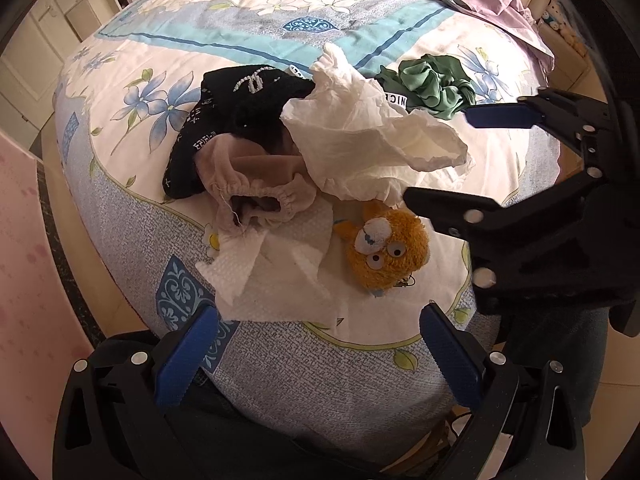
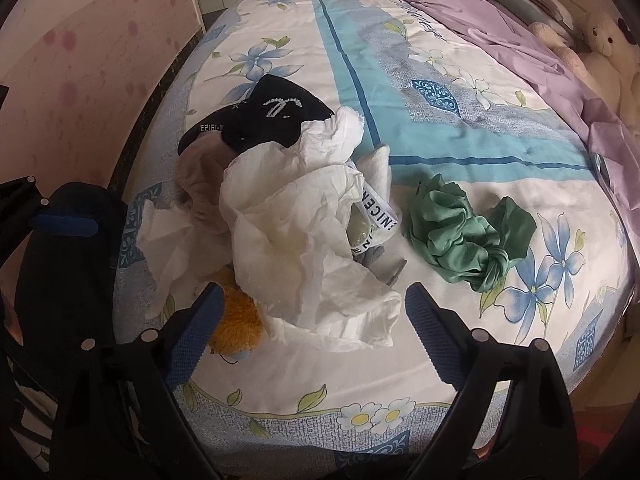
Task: Collect trash
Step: 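Grasp the orange plush toy with the left tool while the right tool grasps the white tissue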
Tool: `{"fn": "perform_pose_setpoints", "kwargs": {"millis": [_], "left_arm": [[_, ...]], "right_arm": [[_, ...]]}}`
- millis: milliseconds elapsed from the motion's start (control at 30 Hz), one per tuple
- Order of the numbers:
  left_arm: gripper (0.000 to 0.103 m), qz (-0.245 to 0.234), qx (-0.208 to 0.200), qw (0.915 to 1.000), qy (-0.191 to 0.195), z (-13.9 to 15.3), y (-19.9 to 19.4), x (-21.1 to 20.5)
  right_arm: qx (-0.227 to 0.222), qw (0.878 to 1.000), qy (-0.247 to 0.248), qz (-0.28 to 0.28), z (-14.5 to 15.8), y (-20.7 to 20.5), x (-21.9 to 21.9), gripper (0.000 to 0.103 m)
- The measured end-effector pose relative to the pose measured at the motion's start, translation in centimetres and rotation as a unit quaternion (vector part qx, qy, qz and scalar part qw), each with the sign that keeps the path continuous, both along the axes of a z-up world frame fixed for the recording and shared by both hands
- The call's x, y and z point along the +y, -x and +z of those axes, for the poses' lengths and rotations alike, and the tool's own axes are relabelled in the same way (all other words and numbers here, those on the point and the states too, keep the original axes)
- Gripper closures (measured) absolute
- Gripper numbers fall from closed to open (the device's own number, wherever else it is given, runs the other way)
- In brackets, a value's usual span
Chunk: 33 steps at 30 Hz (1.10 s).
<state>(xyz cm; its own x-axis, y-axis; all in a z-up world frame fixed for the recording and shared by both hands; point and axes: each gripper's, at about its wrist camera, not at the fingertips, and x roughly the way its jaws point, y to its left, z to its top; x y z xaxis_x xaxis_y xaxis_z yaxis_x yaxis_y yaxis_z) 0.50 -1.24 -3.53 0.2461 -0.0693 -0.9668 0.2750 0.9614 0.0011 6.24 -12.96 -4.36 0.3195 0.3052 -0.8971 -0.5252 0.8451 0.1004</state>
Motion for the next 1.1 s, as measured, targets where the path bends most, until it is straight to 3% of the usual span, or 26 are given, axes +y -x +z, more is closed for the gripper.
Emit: {"fn": "perform_pose_setpoints", "kwargs": {"millis": [133,233,300,400,533,667,867,1100], "left_arm": [[0.004,-0.004,-0.002,1.0,-0.001,0.0,-0.1,-0.4],[0.005,-0.007,-0.002,1.0,-0.003,0.1,-0.2,-0.5],[0.005,-0.008,-0.003,1.0,-0.005,0.1,-0.3,-0.6],[0.005,-0.005,-0.004,1.0,-0.002,0.0,-0.5,-0.6],[0.006,-0.01,-0.013,0.9999,0.003,0.0,-0.6,-0.6],[0.017,-0.029,-0.011,0.9995,0.011,-0.3,-0.8,-1.2],[0.018,-0.09,-0.019,0.9955,0.022,-0.9,-0.4,-3.2],[0.028,-0.096,-0.001,0.9954,0.002,-3.6,-1.8,-4.4]], "right_arm": [[0.002,1.0,0.006,0.01,-0.7,-0.6,0.8,0.024],[0.008,1.0,0.014,0.019,-1.3,-0.9,1.4,0.047],[0.019,0.999,0.012,0.023,-1.6,-1.1,1.4,0.076],[0.025,0.999,0.004,0.02,-1.6,-1.2,0.9,0.09],[0.022,1.0,-0.001,0.016,-1.3,-1.1,0.2,0.091],[0.028,1.0,-0.003,0.011,-1.3,-1.3,-0.7,0.091],[0.034,0.999,-0.013,0.01,-1.5,-1.3,-1.0,0.091],[0.038,0.999,-0.022,0.009,-1.6,-1.5,-1.3,0.091]]}}
